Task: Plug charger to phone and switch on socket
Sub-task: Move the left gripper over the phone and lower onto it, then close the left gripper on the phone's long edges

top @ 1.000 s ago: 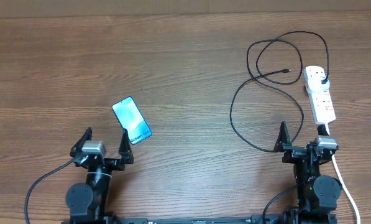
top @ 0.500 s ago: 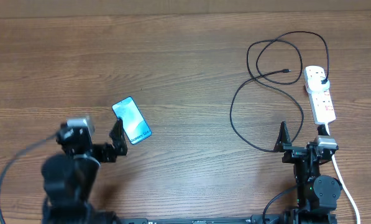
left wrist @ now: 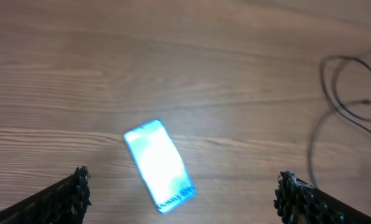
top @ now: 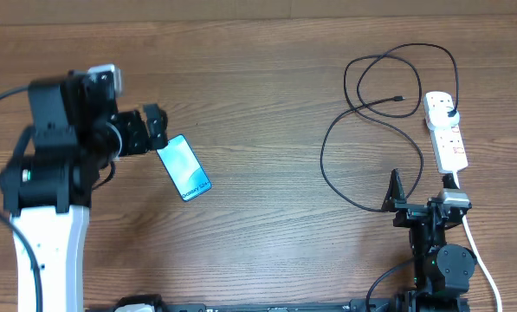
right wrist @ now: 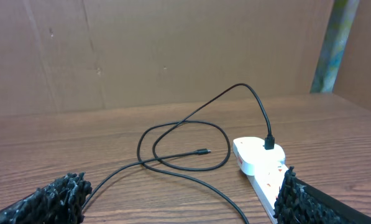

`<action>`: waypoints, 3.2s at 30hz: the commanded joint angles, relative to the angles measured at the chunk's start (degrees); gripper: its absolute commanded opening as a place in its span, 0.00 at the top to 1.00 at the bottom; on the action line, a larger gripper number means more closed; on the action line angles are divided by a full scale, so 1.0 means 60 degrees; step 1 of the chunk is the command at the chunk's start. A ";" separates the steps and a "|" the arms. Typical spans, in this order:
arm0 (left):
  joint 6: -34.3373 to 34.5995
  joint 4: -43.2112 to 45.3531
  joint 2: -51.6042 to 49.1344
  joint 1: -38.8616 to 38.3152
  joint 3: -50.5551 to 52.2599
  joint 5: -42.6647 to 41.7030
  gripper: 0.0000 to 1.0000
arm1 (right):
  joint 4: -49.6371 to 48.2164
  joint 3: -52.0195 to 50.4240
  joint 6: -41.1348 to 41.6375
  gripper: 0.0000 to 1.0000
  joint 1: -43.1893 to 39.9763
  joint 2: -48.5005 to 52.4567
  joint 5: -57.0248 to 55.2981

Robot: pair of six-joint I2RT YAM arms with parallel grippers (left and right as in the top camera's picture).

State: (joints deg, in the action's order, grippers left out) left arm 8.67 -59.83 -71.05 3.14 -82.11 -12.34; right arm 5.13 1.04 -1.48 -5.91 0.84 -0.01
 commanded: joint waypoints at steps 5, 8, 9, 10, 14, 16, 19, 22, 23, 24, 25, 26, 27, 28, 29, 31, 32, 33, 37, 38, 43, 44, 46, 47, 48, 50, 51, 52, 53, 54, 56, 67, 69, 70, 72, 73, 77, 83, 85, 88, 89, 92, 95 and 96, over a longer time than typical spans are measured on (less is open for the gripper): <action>0.0055 -0.0852 -0.1508 0.0026 -0.0342 -0.2200 0.00 | -0.0058 -0.0102 -0.0018 0.00 -0.0029 -0.0113 0.0015; -0.0007 -0.0878 -0.2029 0.0026 -0.0342 -0.1905 0.00 | -0.0058 -0.0102 -0.0018 0.00 -0.0029 -0.0113 0.0015; 0.0149 -0.0885 -0.2200 0.0026 -0.0342 -0.1650 0.00 | -0.0058 -0.0102 -0.0018 0.00 -0.0029 -0.0113 0.0015; 0.0543 -0.0925 -0.2357 0.0026 -0.0342 -0.1290 0.00 | -0.0058 -0.0102 -0.0018 0.00 -0.0029 -0.0113 0.0015; 0.2976 -0.1362 -0.3031 0.0015 -0.0342 0.0688 0.00 | -0.0058 -0.0102 -0.0018 0.00 -0.0029 -0.0113 0.0015; 0.3344 -0.1432 -0.3417 0.0007 -0.0342 0.0878 0.00 | -0.0058 -0.0102 -0.0018 0.00 -0.0029 -0.0113 0.0015; 0.3727 -0.1446 -0.4036 -0.0066 -0.0342 0.0871 0.00 | -0.0058 -0.0102 -0.0018 0.00 -0.0029 -0.0113 0.0015; 0.3963 -0.1464 -0.4703 -0.0204 -0.0342 0.0871 0.00 | -0.0058 -0.0102 -0.0018 0.00 -0.0029 -0.0113 0.0018; 0.4036 -0.1464 -0.4929 -0.0266 -0.0342 0.0878 0.00 | -0.0058 -0.0102 -0.0018 0.00 -0.0029 -0.0113 0.0015; 0.4146 -0.1464 -0.5209 -0.0353 -0.0342 0.0878 0.00 | -0.0058 -0.0102 -0.0018 0.00 -0.0029 -0.0113 0.0015; 0.4178 -0.1461 -0.5308 -0.0386 -0.0342 0.0878 0.00 | -0.0058 -0.0102 -0.0018 0.00 -0.0029 -0.0113 0.0015; 0.4248 -0.1461 -0.5482 -0.0452 -0.0342 0.0878 0.00 | -0.0058 -0.0102 -0.0018 0.00 -0.0029 -0.0113 0.0015; 0.4331 -0.1461 -0.5650 -0.0510 -0.0342 0.0885 0.00 | -0.0058 -0.0102 -0.0018 0.00 -0.0029 -0.0113 0.0015; 0.4393 -0.1457 -0.5832 -0.0579 -0.0342 0.0885 0.01 | -0.0058 -0.0102 -0.0018 0.00 -0.0029 -0.0113 0.0015; 0.4455 -0.1453 -0.5982 -0.0634 -0.0342 0.0903 0.00 | -0.0058 -0.0102 -0.0018 0.00 -0.0029 -0.0113 0.0018; 0.4645 -0.1461 -0.6280 -0.0729 -0.0342 0.1031 0.00 | -0.0058 -0.0102 -0.0018 0.00 -0.0029 -0.0113 0.0015; 0.4768 -0.1464 -0.6408 -0.0765 -0.0342 0.1093 0.00 | -0.0058 -0.0102 -0.0018 0.00 -0.0029 -0.0113 0.0015; 0.4900 -0.1468 -0.6543 -0.0783 -0.0342 0.1147 0.00 | -0.0058 -0.0102 -0.0018 0.00 -0.0029 -0.0113 0.0015; 0.5293 -0.1413 -0.7100 -0.0871 -0.0342 0.1129 0.00 | -0.0058 -0.0102 -0.0018 0.00 -0.0029 -0.0113 0.0018; 0.5315 -0.1377 -0.7224 -0.0889 -0.0342 0.1133 0.00 | -0.0058 -0.0102 -0.0018 0.00 -0.0029 -0.0113 0.0015; 0.5475 -0.1118 -0.7734 -0.1042 -0.0342 0.1129 0.00 | -0.0058 -0.0102 -0.0018 0.00 -0.0029 -0.0113 0.0015; 0.5504 -0.1045 -0.7766 -0.1071 -0.0342 0.1126 0.00 | -0.0058 -0.0102 -0.0018 0.00 -0.0029 -0.0113 0.0015; 0.5610 -0.0933 -0.7785 -0.1140 -0.0342 0.1122 0.00 | -0.0058 -0.0102 -0.0018 0.00 -0.0029 -0.0113 0.0015; 0.5639 -0.0867 -0.7785 -0.1166 -0.0342 0.1122 0.00 | -0.0058 -0.0102 -0.0018 0.00 -0.0029 -0.0113 0.0015; 0.5639 -0.0776 -0.7785 -0.1202 -0.0342 0.1086 0.00 | -0.0058 -0.0102 -0.0018 0.00 -0.0029 -0.0113 0.0015; 0.5799 -0.0729 -0.7785 -0.1239 -0.0342 0.1071 0.00 | -0.0058 -0.0102 -0.0018 0.00 -0.0029 -0.0113 0.0018; 0.5916 -0.0743 -0.7785 -0.1253 -0.0339 0.1096 0.00 | -0.0058 -0.0102 -0.0018 0.00 -0.0029 -0.0113 0.0015; 0.5971 -0.0747 -0.7785 -0.1271 -0.0339 0.1096 0.00 | -0.0058 -0.0102 -0.0018 0.00 -0.0029 -0.0113 0.0015; 0.6036 -0.0747 -0.7785 -0.1290 -0.0339 0.1107 0.00 | -0.0058 -0.0102 -0.0018 0.00 -0.0029 -0.0113 0.0015; 0.6080 -0.0743 -0.7785 -0.1300 -0.0328 0.1137 0.00 | -0.0058 -0.0102 -0.0018 0.00 -0.0029 -0.0113 0.0018; 0.6306 -0.0743 -0.7785 -0.1315 -0.0259 0.1249 0.00 | -0.0058 -0.0102 -0.0018 0.00 -0.0029 -0.0113 0.0015; 0.7056 -0.0568 -0.7785 -0.1494 0.0069 0.1402 0.00 | -0.0058 -0.0102 -0.0018 0.00 -0.0029 -0.0113 0.0015; 0.7045 -0.0619 -0.7785 -0.1526 0.0069 0.1395 0.00 | -0.0058 -0.0102 -0.0018 0.00 -0.0029 -0.0113 0.0015; 0.7042 -0.0652 -0.7785 -0.1541 0.0069 0.1395 0.00 | -0.0058 -0.0102 -0.0018 0.00 -0.0029 -0.0113 0.0015; 0.7023 -0.0725 -0.7785 -0.1563 0.0069 0.1388 0.00 | -0.0058 -0.0102 -0.0018 0.00 -0.0029 -0.0113 0.0015; 0.7023 -0.0754 -0.7785 -0.1588 0.0069 0.1413 0.00 | -0.0058 -0.0102 -0.0018 0.00 -0.0029 -0.0113 0.0015; 0.7020 -0.0758 -0.7785 -0.1683 0.0069 0.1461 0.01 | -0.0058 -0.0102 -0.0018 0.00 -0.0029 -0.0113 0.0018; 0.6757 -0.0714 -0.7785 -0.1880 0.0069 0.2320 0.01 | -0.0058 -0.0102 -0.0018 0.00 -0.0029 -0.0113 0.0015; 0.6604 -0.0692 -0.7785 -0.1931 0.0069 0.2379 0.00 | -0.0058 -0.0102 -0.0018 0.00 -0.0029 -0.0113 0.0015; 0.6298 -0.0652 -0.7785 -0.1934 0.0069 0.2463 0.01 | -0.0058 -0.0102 -0.0018 0.00 -0.0029 -0.0113 0.0018; 0.6266 -0.0659 -0.7785 -0.1934 0.0069 0.2579 0.00 | -0.0058 -0.0102 -0.0018 0.00 -0.0029 -0.0113 0.0015; 0.6098 -0.0703 -0.7785 -0.1931 0.0073 0.2827 0.00 | -0.0058 -0.0102 -0.0018 0.00 -0.0029 -0.0113 0.0015; 0.5974 -0.0696 -0.7785 -0.1931 0.0124 0.2841 0.00 | -0.0058 -0.0102 -0.0018 0.00 -0.0029 -0.0113 0.0015; 0.5974 -0.0674 -0.7785 -0.1931 0.0157 0.2845 0.01 | -0.0058 -0.0102 -0.0018 0.00 -0.0029 -0.0113 0.0015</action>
State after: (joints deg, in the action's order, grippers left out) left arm 46.26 -63.81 -117.34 -8.19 -82.02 2.70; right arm 5.13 1.04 -1.50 -5.91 0.84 0.01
